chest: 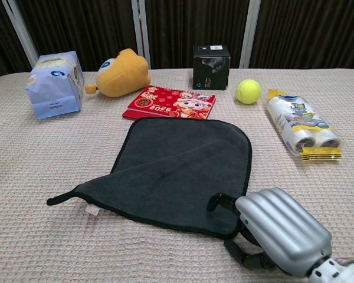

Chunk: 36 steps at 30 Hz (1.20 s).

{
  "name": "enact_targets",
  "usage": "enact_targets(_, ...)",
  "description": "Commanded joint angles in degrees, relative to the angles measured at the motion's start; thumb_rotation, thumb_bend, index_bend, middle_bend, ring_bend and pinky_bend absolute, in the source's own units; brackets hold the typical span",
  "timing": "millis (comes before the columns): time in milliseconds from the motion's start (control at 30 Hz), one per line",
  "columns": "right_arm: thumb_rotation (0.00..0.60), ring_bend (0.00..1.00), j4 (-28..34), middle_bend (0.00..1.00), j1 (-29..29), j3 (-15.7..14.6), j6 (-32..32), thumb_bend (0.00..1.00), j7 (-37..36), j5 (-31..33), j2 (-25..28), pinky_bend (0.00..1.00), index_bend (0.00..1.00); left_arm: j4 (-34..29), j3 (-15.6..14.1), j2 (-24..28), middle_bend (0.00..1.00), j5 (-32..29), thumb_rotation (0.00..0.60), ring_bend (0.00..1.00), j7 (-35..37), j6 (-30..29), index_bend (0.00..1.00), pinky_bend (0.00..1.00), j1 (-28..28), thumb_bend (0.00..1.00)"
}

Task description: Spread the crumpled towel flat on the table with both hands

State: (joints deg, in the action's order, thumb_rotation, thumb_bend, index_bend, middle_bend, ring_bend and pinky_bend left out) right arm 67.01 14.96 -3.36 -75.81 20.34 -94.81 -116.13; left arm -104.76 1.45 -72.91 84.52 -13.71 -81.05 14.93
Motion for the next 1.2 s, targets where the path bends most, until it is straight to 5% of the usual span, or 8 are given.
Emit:
enact_targets(33,0.600,1.00,-0.69,0.99,0.13,0.15,-0.16,0.29,-0.49,-0.14,-0.58,1.00,0.30,0.06,0.04,-0.08,0.02,0.10,0.600,0.00,-0.07,0.10,0.07,0.00,-0.04,0.00)
enact_targets(500,0.600,1.00,-5.52,0.99,0.46,0.24,-4.06,0.29,-5.53,-2.73,-3.33,1.00,0.30,0.32,0.14,-0.46,0.02,0.85,0.600,0.00,-0.22,0.44,0.07,0.00,-0.35,0.00)
enact_targets(833,0.600,1.00,-7.07,0.99,0.65,0.45,-4.41,0.29,-6.90,-2.71,-4.22,1.00,0.52,0.32,0.04,-0.69,0.02,1.26,0.600,0.00,-0.54,0.88,0.07,0.00,-0.47,0.00)
enact_targets(1200,0.600,1.00,-9.86,0.99,1.00,0.85,-5.07,0.35,-9.62,-2.74,-6.01,1.00,0.56,0.39,-0.03,-0.83,0.02,1.58,0.600,0.00,-0.60,1.22,0.06,0.00,-0.61,0.00)
